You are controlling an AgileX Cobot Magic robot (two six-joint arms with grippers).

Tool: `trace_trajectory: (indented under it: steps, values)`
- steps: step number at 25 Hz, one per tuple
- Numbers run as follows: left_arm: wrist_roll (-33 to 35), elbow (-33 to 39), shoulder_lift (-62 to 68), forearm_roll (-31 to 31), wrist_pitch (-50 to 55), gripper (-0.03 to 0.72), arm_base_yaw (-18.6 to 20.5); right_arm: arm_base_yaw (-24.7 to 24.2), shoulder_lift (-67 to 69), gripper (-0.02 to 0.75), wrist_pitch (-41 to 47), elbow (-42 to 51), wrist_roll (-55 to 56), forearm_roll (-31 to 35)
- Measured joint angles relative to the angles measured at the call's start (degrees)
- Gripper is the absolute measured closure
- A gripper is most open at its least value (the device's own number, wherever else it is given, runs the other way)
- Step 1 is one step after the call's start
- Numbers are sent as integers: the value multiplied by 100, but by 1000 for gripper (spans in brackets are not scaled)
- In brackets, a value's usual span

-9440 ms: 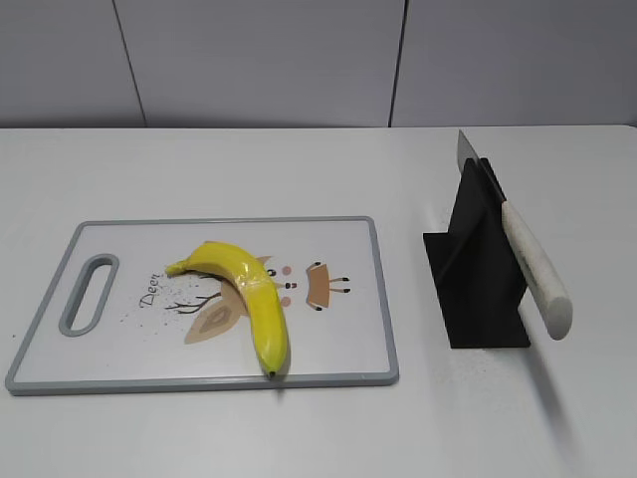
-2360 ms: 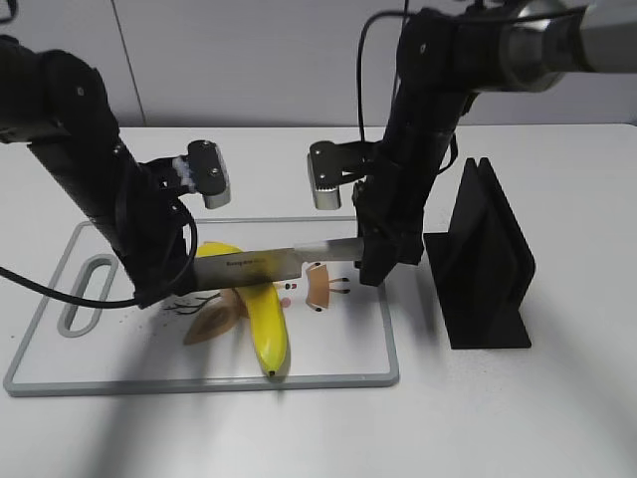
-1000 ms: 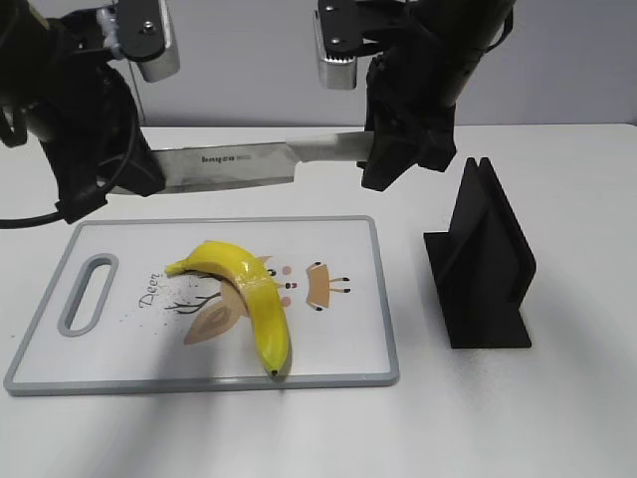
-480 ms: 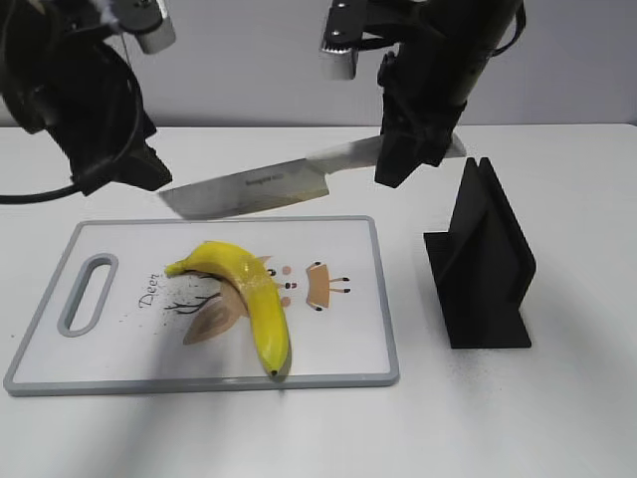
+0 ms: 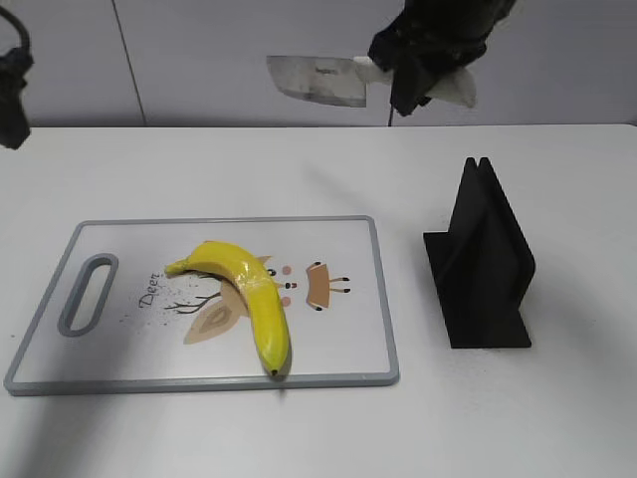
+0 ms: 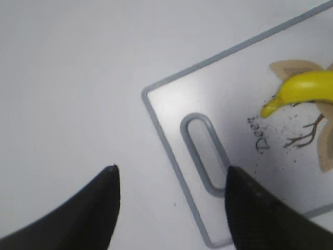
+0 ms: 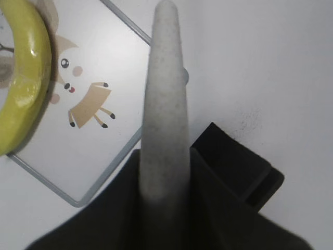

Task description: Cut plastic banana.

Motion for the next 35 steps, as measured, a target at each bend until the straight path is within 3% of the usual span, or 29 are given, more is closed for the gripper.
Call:
trace_trajectory:
  steps: [3,8,14,25,35]
  values:
    - [-204,-13,0,-154,670,81,452,-192,0,549,50,-4,827,151]
    - [-295,-13,-204,-268,835,100,1065,-890,-190,549,56,29,1468,638]
    - [-398,115,-1057,-323,840,106,1172,-1222,-1003,549,56,755,2161,201]
    - [-498,2567,-3679,-323,369,111,1172,-1216,-2160,549,-761,3121,2753,185]
    - [-498,4388,-6321,-367,129,111,1172,-1216,-2229,549,-1105,3521,2790,205]
